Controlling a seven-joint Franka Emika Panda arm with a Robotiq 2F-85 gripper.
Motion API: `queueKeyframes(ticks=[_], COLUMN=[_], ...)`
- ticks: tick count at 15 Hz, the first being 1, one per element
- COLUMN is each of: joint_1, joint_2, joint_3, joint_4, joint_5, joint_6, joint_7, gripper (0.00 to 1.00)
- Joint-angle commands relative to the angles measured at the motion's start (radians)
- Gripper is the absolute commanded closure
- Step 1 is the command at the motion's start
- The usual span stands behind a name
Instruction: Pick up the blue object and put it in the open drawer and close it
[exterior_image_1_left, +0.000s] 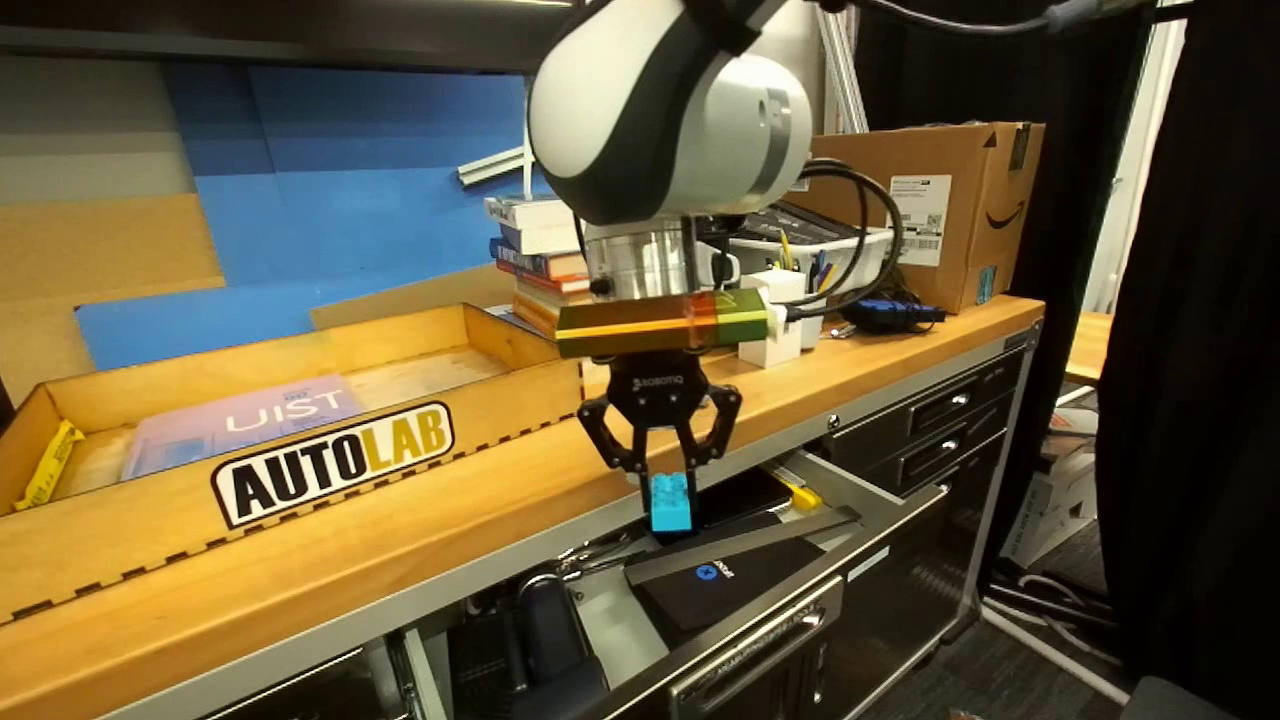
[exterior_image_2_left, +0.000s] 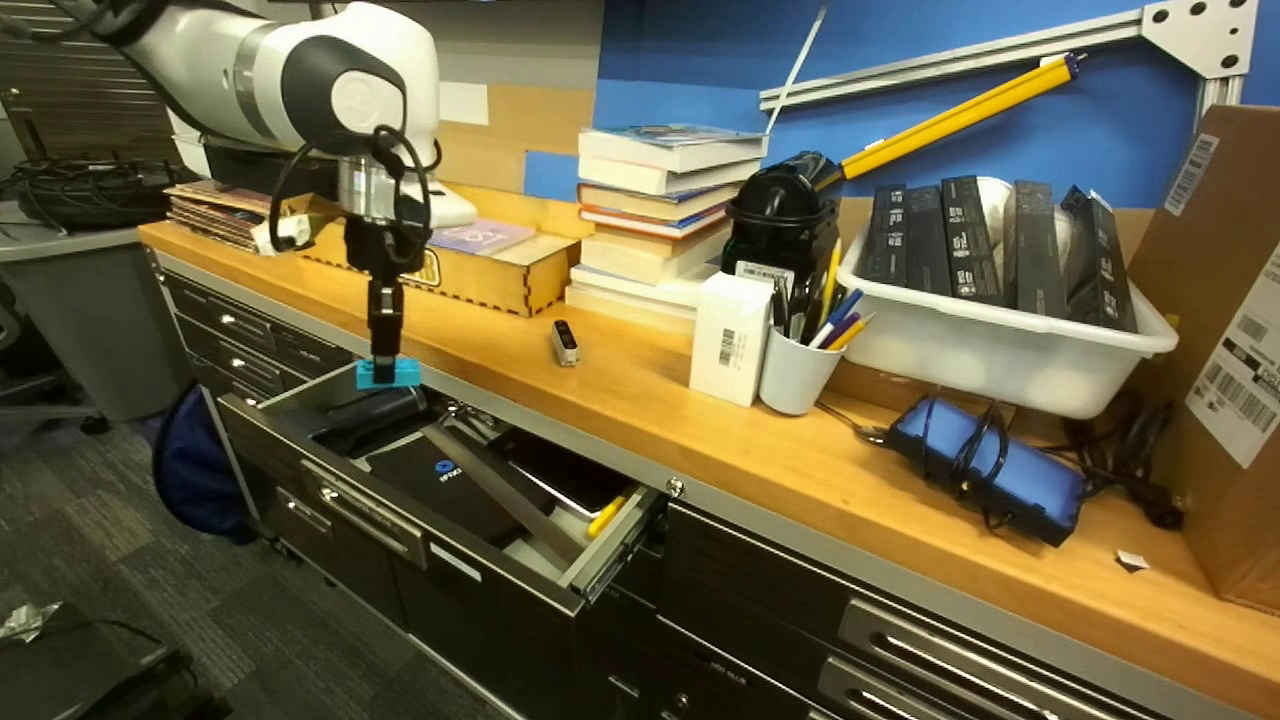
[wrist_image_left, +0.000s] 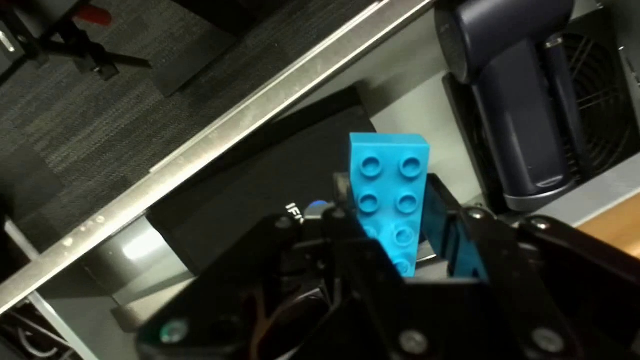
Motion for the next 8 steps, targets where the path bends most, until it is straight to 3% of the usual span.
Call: queueKeyframes(ticks=[1,5,6,8], joint_1=[-0.033,-0.069,-0.074,-0.08], joint_2=[-0.05,-0.002,0.006,-0.017], joint_3=[-0.008,-0.027,-0.029,-0.029], joint_4=[-0.12,-0.144,-0.143,-0.168], joint_5=[0.017,0.023,0.045,0.079], joint_6=[0.112,0.224,0.226,0.211], joint_7=[0.084,0.16,0.147,0.11], gripper=[0.82,0.81,0.39,0.32])
